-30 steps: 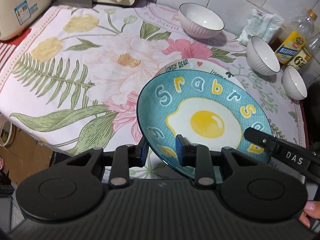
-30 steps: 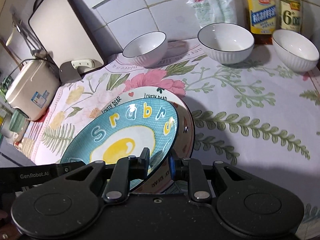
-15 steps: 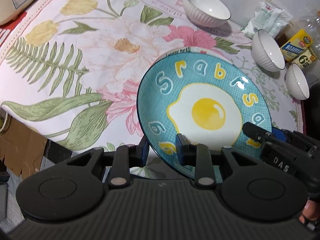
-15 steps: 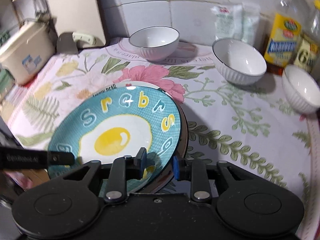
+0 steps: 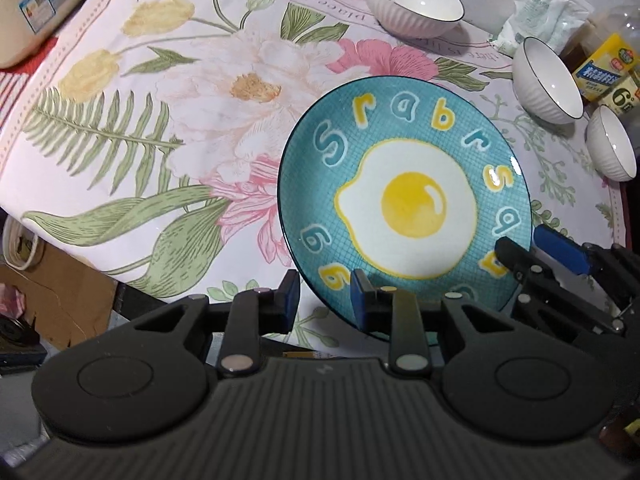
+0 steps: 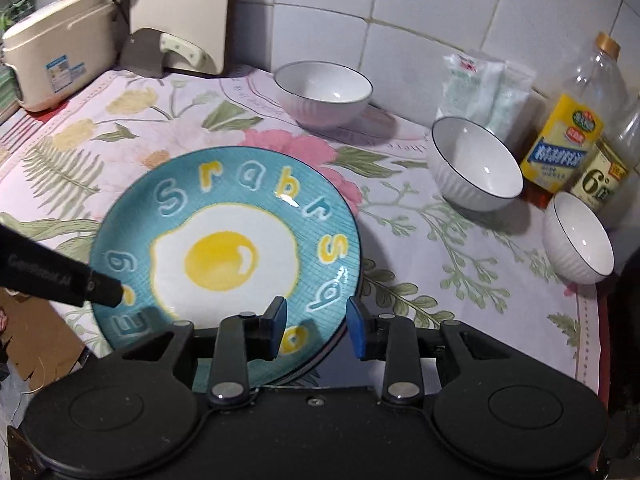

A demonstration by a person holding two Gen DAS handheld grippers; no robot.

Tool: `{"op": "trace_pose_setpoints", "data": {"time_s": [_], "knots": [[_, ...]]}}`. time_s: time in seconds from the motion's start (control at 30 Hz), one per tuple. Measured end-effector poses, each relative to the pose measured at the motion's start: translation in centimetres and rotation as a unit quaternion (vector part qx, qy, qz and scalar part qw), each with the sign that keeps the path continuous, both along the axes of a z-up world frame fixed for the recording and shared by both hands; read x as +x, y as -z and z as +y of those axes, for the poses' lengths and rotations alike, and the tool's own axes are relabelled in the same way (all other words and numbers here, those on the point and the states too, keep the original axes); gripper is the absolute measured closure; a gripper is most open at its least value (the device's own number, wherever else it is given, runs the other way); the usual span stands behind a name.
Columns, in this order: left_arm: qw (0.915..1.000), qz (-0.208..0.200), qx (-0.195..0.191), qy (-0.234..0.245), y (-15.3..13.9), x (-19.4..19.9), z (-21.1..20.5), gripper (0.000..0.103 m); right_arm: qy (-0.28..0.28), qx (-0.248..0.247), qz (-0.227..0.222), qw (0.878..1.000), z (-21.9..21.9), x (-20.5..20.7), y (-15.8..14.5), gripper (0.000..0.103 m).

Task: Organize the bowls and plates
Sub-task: 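Lower the blue egg plate onto the bunny plate with both tools, then open both tools and pull back from the plate stack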

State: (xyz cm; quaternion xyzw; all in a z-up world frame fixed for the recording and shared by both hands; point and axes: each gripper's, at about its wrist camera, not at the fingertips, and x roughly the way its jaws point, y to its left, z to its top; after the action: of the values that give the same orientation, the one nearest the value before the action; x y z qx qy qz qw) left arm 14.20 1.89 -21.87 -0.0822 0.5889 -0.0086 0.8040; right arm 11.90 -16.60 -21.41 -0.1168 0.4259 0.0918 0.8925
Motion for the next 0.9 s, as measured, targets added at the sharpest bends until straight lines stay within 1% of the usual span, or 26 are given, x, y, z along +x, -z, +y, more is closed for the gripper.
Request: {"op": "trace_pose_setpoints", "data": {"time_s": [0.1, 0.17, 0.2, 0.23, 0.3, 0.37, 0.43, 0.5, 0.53, 0.57, 0.7, 0.8, 0.9], "knots": [[0.9998, -0.009, 0.014, 0.012, -1.3, -0.7, -0.4, 0.076, 0.011, 0.037, 0.004, 0.999, -0.6, -0.6, -1.0, 0.064], [0.9993, -0.011, 0.027, 0.023, -2.2, -1.3, -0.8, 0.072, 0.012, 0.065, 0.007, 0.998, -1.2, -1.2, -1.9, 0.062], [0.999, -0.01, 0.033, 0.029, -2.7, -1.7, -1.0, 0.071, 0.013, 0.076, 0.009, 0.997, -1.4, -1.5, -2.2, 0.058], [0.9986, -0.007, 0.038, 0.036, -3.2, -2.1, -1.2, 0.069, 0.013, 0.087, 0.014, 0.996, -1.6, -1.8, -2.6, 0.055], [0.998, -0.006, 0.044, 0.046, -4.2, -3.0, -1.4, 0.065, 0.015, 0.106, 0.024, 0.994, -2.3, -2.3, -3.3, 0.055], [0.9969, -0.014, 0.052, 0.057, -5.3, -4.0, -1.7, 0.062, 0.02, 0.114, 0.025, 0.993, -3.0, -2.8, -4.1, 0.054], [0.9956, -0.022, 0.062, 0.066, -6.4, -5.0, -2.1, 0.062, 0.023, 0.113, 0.021, 0.993, -3.7, -3.6, -5.0, 0.048], [0.995, -0.029, 0.06, 0.075, -7.6, -6.0, -2.3, 0.061, 0.024, 0.112, 0.014, 0.993, -4.5, -4.4, -6.1, 0.043], [0.9948, -0.033, 0.057, 0.079, -8.1, -6.5, -2.4, 0.057, 0.023, 0.112, 0.011, 0.993, -5.0, -4.8, -6.6, 0.041], [0.9945, -0.037, 0.054, 0.082, -8.7, -6.9, -2.5, 0.054, 0.022, 0.111, 0.007, 0.994, -5.3, -5.3, -7.1, 0.04], [0.9912, -0.056, 0.06, 0.104, -10.7, -8.6, -3.4, 0.049, 0.023, 0.105, -0.008, 0.994, -7.1, -7.1, -9.0, 0.034], [0.9889, -0.068, 0.064, 0.116, -12.0, -9.7, -4.2, 0.045, 0.027, 0.093, -0.021, 0.995, -8.2, -8.7, -10.3, 0.031], [0.9869, -0.08, 0.062, 0.126, -13.2, -10.6, -5.0, 0.043, 0.03, 0.084, -0.013, 0.996, -9.4, -9.8, -11.2, 0.031]]}}
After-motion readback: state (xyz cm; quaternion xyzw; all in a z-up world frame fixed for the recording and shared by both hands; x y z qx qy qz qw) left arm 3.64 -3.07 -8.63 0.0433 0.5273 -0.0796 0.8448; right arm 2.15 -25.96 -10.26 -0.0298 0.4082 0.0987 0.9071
